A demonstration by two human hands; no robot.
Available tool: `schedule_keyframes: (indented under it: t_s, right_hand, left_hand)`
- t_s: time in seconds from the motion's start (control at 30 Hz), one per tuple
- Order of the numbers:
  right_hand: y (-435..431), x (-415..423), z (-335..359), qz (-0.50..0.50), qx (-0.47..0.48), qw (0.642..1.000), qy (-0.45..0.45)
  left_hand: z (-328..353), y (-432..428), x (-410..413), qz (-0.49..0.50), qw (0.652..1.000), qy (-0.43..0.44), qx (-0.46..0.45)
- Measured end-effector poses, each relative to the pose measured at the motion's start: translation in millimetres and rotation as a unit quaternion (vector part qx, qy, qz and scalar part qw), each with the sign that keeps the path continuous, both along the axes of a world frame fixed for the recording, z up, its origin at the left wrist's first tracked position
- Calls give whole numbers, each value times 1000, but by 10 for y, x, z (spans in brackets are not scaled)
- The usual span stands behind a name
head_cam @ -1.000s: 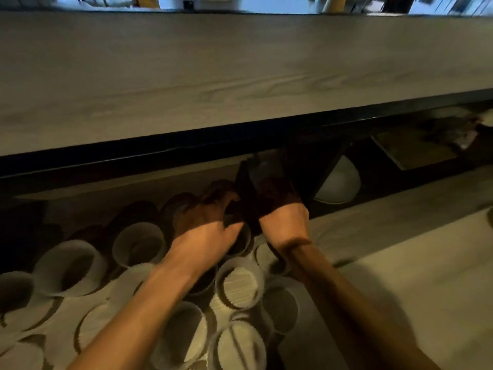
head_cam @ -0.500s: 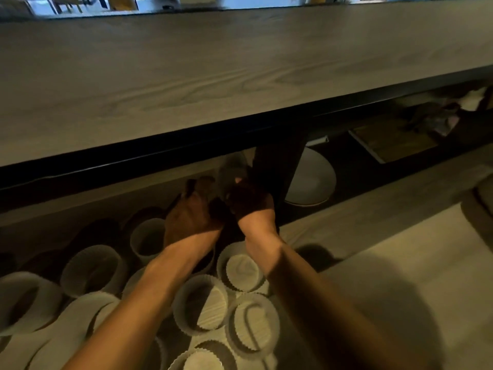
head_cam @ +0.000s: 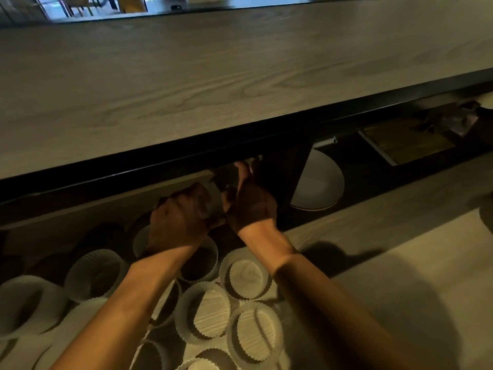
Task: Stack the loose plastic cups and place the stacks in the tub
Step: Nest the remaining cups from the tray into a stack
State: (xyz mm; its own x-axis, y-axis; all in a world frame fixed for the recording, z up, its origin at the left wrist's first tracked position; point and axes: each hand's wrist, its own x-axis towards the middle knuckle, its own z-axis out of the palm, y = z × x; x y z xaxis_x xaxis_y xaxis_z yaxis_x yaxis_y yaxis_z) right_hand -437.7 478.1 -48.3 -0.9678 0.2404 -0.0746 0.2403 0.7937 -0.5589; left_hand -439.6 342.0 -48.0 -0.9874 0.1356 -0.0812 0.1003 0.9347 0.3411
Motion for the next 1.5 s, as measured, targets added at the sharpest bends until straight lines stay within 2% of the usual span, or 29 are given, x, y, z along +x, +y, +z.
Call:
schedule_keyframes:
  t_s: [0.13,0.33,0.4,0.5,0.63,0.77,0.87,0.97,1.03,1.1,1.23,1.3,1.37,1.5]
  right_hand:
    - [-74,-143,-148,39,83,995,27]
    - [-11,-203,-172,48,113,992,-10]
    - [2,-203,-166,45,103,994,-7]
    - [-6,-166,-140,21,67,998,-1]
    - [9,-65,-51,-1,29,999,-25]
    - [-2,19,41,-8,46,998,-41]
    - [-91,114,79,-35,16,998,-41]
    - [-291,260,265,10,20,999,-29]
    - [-402,362,414,23,-1,999,-46]
    - [-529,481,584,31,-20,998,-56]
    - [-821,788,752,41,-86,993,-64]
    - [-941,917,792,66,-88,993,-43]
    - [-1085,1043,872,91,-85,992,-34]
    - [-1386,1326,1021,152,-96,983,-45]
  left_hand:
    - [34,-64,23,-27,999,36,-27]
    - [30,-44,16,0,998,64,21]
    - [10,-18,39,16,996,73,38]
    - [20,-21,79,28,989,136,44]
    - [79,-133,101,20,997,43,64]
    - [159,-357,250,-56,995,76,18]
    - [216,-590,461,5,997,58,60]
    - [368,-763,705,64,996,-3,63]
    - [421,-858,836,96,987,-36,121]
    - [486,-1013,983,104,982,-8,156]
    - [669,-1277,1409,97,984,12,148]
    - [758,-1368,1573,110,977,21,179]
    - [798,-1475,1746,106,972,65,202]
    - [868,-1735,2143,138,966,108,193]
